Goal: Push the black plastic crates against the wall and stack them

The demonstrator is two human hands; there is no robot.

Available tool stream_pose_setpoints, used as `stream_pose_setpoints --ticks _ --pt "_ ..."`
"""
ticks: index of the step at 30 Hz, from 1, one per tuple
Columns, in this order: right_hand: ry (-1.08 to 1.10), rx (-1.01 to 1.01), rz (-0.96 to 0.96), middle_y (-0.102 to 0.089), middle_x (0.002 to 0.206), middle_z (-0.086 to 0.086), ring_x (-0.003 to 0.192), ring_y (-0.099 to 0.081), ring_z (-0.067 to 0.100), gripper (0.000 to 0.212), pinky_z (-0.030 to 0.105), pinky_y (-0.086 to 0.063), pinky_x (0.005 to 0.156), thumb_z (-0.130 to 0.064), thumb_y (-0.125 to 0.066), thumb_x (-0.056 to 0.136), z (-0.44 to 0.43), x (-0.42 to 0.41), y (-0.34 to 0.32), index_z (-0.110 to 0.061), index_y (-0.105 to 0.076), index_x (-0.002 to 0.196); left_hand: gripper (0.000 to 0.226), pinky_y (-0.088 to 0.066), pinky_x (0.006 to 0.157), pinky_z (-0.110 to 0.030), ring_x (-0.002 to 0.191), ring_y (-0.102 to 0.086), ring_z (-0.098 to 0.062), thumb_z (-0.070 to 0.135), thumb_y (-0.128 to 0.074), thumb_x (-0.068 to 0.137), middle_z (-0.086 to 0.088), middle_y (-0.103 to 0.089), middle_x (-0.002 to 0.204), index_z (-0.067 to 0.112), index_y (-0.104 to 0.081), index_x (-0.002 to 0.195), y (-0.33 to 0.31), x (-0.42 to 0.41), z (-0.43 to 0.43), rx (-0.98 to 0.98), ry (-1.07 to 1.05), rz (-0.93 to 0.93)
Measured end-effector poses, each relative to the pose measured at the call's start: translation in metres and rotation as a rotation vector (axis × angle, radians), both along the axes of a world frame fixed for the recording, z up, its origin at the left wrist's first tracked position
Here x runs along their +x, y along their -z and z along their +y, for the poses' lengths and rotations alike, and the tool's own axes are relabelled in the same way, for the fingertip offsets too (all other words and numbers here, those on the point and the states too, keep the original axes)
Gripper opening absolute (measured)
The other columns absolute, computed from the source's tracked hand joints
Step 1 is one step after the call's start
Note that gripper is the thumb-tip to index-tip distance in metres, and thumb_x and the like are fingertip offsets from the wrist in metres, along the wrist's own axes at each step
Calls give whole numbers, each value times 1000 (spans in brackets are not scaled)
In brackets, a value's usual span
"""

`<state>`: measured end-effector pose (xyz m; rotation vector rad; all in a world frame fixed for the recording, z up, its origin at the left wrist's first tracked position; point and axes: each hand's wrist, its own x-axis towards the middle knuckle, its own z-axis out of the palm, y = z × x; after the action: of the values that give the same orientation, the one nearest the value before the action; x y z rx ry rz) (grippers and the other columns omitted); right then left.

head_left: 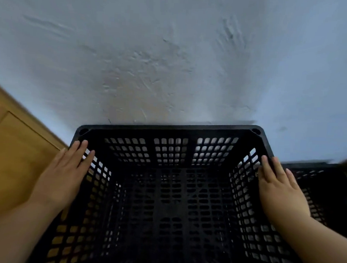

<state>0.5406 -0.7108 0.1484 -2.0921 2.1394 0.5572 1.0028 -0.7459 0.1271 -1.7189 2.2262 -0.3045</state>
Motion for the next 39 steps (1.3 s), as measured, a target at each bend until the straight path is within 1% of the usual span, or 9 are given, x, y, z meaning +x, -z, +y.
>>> stream_pose_setpoints --ticks 5,9,11,15,19,23,30,36,39 --pt "31 -121 5 19 149 5 110 62 16 67 46 -6 117 -7 -46 85 -5 -5 17 -5 -16 145 112 15 114 -30 143 18 -17 -2 -85 31 -22 -33 145 6 -42 135 9 8 -8 38 2 33" --pt "-7 -206 -67 -33 145 13 142 27 19 74 46 -14 107 4 -76 48 -4 -12 29 5 -58 120 112 13 115 -32 144 16 -18 -1 -84 28 -22 -34 144 3 -44 132 10 6 -5 55 -22 55" --pt "13 -144 -31 -23 148 11 138 34 18 75 45 -7 107 -1 -72 56 -3 -7 22 2 -51 127 108 13 116 -33 144 15 -20 1 -84 28 -24 -34 143 1 -47 129 9 4 -3 72 -25 39" --pt "43 -102 -62 35 142 1 100 67 13 66 37 42 90 -16 -28 91 -6 -4 12 -15 13 142 101 16 115 -33 144 15 -21 23 -88 31 -26 -39 140 -1 -54 124 -3 -9 -11 66 -29 30" --pt "71 -262 -140 -1 154 2 142 17 11 62 37 20 109 -26 -29 85 0 -8 -16 -18 -21 146 89 16 115 -31 134 -21 -33 27 -83 43 -26 -48 135 0 -56 123 -31 -73 -28 -1 40 53" --pt "232 -234 -240 36 138 -8 139 29 14 65 42 17 114 -32 -26 95 39 -55 -45 -21 13 147 82 12 114 -31 129 -26 -34 30 -76 53 -26 -47 136 3 -53 127 -62 -183 -32 -113 190 122" --pt "492 -267 -209 26 155 -2 142 25 18 64 43 13 115 -33 -23 97 179 -205 -89 -22 14 147 73 14 113 -30 135 -20 -29 37 -56 64 -20 -42 143 8 -47 132 -110 -420 50 -204 548 253" --pt "732 -325 -160 38 139 -5 128 37 11 63 42 19 113 -30 -22 98 359 -347 -102 -23 18 145 65 3 115 -33 134 -30 -28 37 -37 73 -16 -48 140 9 -49 131 -121 -626 200 -157 931 326" --pt "840 -384 -78 32 141 -4 130 31 11 68 40 29 103 -26 -32 94 463 -421 -91 -22 11 146 65 0 115 -35 145 -3 -24 39 -33 76 -10 -42 144 12 -45 135 -111 -725 289 -110 1105 346"
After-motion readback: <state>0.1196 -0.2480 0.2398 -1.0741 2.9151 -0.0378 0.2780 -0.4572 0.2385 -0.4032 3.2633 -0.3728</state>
